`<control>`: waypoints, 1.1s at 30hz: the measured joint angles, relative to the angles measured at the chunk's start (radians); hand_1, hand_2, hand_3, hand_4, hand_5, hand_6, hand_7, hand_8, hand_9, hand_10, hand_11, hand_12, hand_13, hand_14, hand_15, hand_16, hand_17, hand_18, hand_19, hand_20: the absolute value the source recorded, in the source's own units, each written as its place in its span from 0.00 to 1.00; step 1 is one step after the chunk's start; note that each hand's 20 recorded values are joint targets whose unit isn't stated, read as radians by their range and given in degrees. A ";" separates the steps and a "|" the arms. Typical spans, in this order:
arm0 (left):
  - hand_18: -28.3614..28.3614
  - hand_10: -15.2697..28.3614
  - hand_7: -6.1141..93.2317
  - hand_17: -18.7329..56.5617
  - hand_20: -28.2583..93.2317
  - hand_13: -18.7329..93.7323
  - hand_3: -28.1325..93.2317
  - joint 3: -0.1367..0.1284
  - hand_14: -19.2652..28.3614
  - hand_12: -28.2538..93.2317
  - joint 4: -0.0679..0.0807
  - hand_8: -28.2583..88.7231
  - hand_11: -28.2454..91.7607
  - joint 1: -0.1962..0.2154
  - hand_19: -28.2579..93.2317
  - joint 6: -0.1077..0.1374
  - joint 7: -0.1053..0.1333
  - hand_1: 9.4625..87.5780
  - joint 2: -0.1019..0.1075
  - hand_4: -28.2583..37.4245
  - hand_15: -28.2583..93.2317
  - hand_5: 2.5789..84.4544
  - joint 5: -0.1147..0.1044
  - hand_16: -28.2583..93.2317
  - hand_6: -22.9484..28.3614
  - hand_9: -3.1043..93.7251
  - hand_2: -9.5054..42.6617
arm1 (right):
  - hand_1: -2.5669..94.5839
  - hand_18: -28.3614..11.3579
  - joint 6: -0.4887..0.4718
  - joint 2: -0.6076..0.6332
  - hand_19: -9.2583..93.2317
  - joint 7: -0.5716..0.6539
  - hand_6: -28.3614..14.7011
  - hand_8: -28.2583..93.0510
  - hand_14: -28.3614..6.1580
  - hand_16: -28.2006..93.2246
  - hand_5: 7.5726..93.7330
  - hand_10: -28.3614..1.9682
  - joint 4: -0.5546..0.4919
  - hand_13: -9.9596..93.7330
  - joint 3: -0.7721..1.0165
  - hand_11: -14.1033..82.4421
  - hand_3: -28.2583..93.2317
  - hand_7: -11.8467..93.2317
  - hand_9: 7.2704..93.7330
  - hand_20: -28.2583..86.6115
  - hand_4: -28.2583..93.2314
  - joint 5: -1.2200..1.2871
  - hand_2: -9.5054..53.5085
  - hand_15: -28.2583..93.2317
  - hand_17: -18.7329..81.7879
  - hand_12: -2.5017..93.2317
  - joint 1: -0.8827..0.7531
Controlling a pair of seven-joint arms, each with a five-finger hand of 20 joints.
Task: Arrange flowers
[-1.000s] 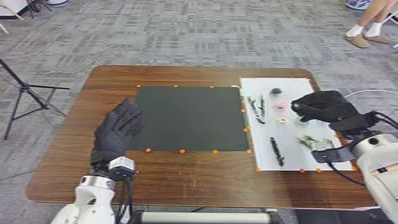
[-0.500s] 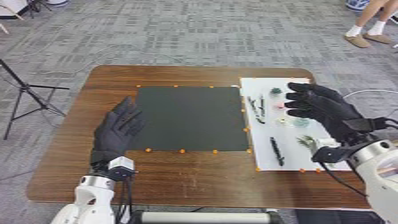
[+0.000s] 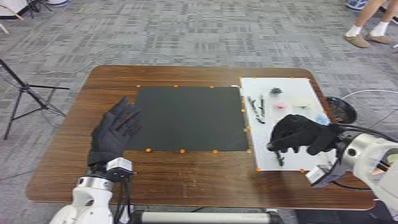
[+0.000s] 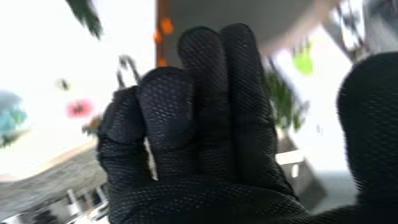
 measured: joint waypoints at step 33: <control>0.85 0.60 0.27 0.08 0.28 0.35 0.78 0.005 0.71 0.37 0.003 0.15 0.35 -0.003 0.59 -0.042 -0.001 0.19 0.004 0.00 0.38 0.27 0.006 0.27 0.48 0.28 0.10 | 0.28 0.16 0.188 0.078 1.00 0.023 0.64 0.11 0.39 0.62 0.72 0.51 0.230 0.69 -0.312 0.79 0.83 0.68 0.74 0.78 0.00 -0.673 0.00 0.95 0.48 0.52 0.098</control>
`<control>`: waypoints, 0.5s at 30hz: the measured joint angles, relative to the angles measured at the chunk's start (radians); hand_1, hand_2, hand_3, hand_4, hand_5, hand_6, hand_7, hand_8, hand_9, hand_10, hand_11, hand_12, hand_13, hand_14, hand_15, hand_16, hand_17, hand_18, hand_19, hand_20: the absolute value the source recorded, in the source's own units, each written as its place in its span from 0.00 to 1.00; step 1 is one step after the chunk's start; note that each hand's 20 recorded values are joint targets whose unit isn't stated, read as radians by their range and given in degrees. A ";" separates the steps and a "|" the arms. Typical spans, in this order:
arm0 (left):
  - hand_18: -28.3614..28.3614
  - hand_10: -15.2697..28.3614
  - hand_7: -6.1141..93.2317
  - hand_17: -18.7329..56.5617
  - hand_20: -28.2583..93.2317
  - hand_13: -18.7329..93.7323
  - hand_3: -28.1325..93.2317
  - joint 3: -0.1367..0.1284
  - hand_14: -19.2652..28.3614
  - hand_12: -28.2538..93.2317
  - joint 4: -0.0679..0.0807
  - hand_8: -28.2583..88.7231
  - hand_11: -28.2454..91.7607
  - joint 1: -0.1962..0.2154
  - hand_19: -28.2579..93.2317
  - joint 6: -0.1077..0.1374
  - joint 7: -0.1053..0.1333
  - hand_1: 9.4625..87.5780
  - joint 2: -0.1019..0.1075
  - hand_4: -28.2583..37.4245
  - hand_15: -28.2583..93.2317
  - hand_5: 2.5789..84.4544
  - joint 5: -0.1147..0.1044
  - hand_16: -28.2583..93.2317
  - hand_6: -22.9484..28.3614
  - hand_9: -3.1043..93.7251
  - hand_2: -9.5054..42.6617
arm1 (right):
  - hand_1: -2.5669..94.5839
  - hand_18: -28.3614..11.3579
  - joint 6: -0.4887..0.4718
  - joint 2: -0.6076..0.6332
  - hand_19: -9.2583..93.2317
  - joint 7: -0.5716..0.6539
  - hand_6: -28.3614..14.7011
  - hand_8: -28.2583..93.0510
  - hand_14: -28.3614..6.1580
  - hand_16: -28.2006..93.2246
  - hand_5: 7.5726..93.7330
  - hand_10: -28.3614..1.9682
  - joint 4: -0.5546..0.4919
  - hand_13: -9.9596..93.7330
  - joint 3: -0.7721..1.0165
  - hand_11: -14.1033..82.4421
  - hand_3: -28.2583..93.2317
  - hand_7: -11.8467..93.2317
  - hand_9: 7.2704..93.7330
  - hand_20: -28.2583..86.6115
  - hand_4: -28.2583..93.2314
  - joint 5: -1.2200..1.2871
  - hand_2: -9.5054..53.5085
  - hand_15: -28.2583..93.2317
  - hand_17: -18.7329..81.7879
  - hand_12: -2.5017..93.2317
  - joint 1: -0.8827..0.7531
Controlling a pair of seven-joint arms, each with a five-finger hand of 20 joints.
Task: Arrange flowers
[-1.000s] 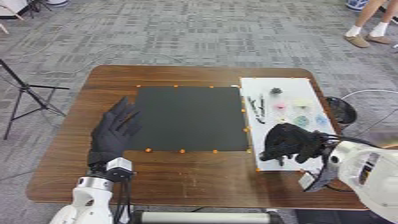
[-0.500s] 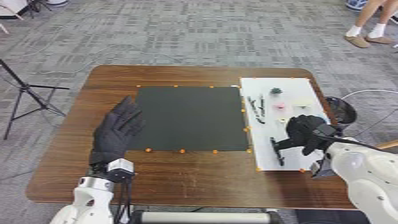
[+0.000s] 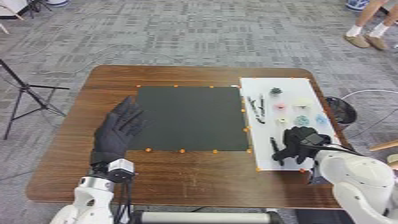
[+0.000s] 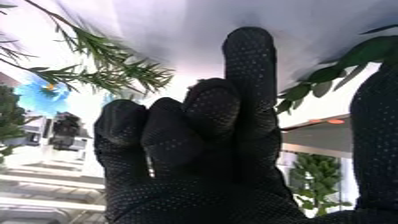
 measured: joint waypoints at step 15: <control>0.85 0.61 0.27 0.08 0.28 0.35 0.77 -0.004 0.71 0.37 -0.002 0.15 0.35 0.003 0.59 0.001 0.000 0.19 -0.002 0.00 0.38 0.28 -0.001 0.27 0.48 0.28 0.11 | 0.48 0.16 -0.019 -0.019 1.00 0.033 0.65 0.41 0.45 0.62 0.79 0.57 -0.066 0.74 -0.086 0.81 0.90 0.62 0.82 0.81 0.04 -0.081 0.00 0.95 0.54 0.53 0.007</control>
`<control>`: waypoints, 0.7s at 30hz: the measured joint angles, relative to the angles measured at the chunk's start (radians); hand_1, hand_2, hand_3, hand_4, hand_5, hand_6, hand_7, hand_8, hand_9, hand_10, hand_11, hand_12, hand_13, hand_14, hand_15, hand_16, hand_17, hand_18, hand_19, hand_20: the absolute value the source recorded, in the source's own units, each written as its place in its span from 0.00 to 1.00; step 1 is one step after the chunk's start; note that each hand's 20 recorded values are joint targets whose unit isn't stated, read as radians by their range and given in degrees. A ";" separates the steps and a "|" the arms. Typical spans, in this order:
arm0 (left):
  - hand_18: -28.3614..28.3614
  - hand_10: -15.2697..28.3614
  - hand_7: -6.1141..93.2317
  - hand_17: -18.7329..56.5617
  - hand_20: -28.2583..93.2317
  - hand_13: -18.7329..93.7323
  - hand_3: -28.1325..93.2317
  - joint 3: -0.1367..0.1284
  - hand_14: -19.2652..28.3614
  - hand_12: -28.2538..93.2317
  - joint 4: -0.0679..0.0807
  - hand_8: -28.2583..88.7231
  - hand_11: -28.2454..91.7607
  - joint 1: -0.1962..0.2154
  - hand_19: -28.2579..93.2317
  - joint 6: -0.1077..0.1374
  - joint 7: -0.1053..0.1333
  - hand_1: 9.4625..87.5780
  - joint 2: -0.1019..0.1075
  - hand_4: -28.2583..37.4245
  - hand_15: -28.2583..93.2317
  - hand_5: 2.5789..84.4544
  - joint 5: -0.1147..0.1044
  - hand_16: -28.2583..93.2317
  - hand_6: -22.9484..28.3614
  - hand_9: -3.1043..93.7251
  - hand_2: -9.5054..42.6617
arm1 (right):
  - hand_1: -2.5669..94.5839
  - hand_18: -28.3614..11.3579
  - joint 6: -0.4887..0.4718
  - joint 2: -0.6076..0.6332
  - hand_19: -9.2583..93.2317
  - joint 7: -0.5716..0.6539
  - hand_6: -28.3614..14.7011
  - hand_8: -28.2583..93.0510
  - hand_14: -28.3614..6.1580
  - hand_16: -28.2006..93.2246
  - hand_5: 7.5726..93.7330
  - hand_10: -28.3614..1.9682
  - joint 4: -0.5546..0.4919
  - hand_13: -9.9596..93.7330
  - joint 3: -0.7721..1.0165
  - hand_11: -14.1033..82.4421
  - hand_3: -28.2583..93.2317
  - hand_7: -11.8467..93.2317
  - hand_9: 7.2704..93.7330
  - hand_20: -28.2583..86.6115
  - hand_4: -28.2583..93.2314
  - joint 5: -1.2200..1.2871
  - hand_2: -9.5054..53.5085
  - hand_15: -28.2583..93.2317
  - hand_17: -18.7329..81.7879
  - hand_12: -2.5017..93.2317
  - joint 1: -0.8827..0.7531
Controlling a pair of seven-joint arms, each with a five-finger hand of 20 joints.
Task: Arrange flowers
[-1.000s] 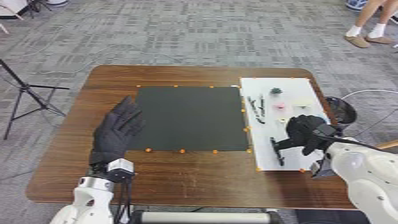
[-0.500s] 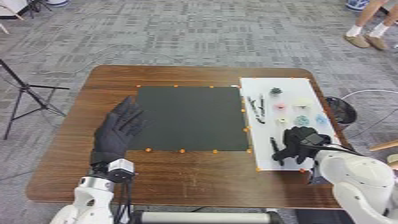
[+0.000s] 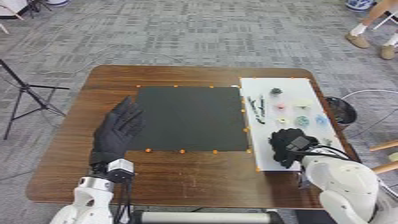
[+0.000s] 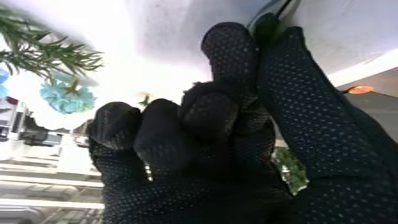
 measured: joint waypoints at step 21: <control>0.86 0.61 0.27 0.08 0.28 0.35 0.78 -0.028 0.70 0.37 -0.027 0.15 0.36 0.038 0.59 0.093 0.066 0.19 0.080 0.00 0.38 0.28 0.000 0.27 0.48 0.28 0.10 | 0.44 0.16 0.357 -0.076 1.00 0.010 0.65 0.46 0.49 0.61 0.84 0.61 0.215 0.82 -0.347 0.82 0.92 0.62 0.89 0.87 0.11 0.252 0.00 0.96 0.62 0.53 0.401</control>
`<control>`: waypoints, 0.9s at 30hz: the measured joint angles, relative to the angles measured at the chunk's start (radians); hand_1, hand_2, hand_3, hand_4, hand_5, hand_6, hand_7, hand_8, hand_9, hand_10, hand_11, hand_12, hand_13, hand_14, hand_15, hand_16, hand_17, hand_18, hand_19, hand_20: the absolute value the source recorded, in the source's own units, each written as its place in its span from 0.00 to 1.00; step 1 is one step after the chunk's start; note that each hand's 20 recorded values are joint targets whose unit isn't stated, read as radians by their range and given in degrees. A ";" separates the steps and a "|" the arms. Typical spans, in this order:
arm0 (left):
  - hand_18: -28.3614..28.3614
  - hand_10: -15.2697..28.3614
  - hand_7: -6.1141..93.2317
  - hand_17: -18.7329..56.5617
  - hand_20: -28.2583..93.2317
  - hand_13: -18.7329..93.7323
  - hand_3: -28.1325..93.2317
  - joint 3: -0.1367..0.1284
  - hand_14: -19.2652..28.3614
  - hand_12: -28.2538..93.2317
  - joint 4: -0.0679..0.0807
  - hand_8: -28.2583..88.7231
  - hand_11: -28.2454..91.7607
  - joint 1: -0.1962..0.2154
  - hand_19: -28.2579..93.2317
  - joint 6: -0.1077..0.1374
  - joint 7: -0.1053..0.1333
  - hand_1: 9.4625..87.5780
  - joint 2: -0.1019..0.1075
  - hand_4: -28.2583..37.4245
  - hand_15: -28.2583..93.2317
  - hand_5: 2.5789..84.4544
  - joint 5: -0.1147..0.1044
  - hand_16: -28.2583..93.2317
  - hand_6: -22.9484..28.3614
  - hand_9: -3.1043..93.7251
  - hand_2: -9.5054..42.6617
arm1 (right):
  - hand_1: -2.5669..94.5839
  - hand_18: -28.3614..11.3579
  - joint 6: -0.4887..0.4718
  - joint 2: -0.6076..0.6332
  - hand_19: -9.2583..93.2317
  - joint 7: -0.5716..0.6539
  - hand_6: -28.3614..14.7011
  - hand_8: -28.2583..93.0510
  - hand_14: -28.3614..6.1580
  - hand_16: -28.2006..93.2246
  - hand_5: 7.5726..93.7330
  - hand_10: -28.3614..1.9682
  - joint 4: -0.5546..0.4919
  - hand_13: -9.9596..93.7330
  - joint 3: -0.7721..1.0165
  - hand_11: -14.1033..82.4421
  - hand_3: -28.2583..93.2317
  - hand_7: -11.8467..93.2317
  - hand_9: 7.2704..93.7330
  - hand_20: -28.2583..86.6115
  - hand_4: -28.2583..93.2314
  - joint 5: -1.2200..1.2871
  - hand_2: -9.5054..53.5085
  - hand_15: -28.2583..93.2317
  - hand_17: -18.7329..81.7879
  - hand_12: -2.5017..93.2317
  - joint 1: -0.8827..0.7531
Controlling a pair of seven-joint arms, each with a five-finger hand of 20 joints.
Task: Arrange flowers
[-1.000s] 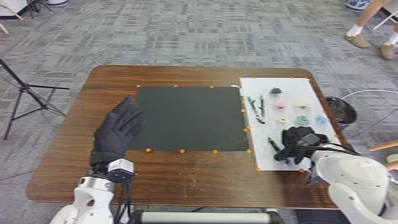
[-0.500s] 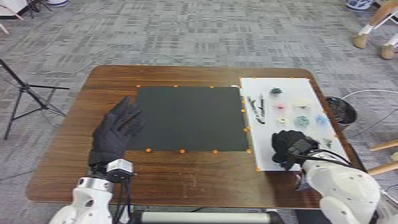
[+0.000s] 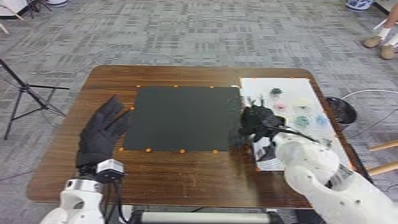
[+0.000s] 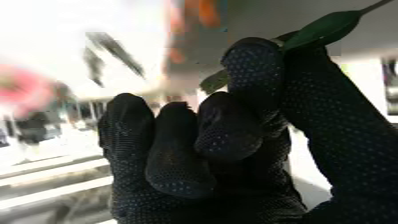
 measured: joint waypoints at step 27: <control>0.86 0.60 0.27 0.09 0.28 0.35 0.78 0.167 0.70 0.37 0.078 0.15 0.35 -0.367 0.59 -0.022 0.047 0.19 0.080 0.00 0.38 0.29 0.041 0.28 0.48 0.28 0.09 | 0.45 0.14 0.061 -0.585 1.00 0.223 0.64 0.47 0.50 0.61 0.88 0.61 0.394 0.85 -0.387 0.80 0.92 0.57 0.91 0.88 0.11 -0.031 0.00 0.95 0.66 0.52 0.261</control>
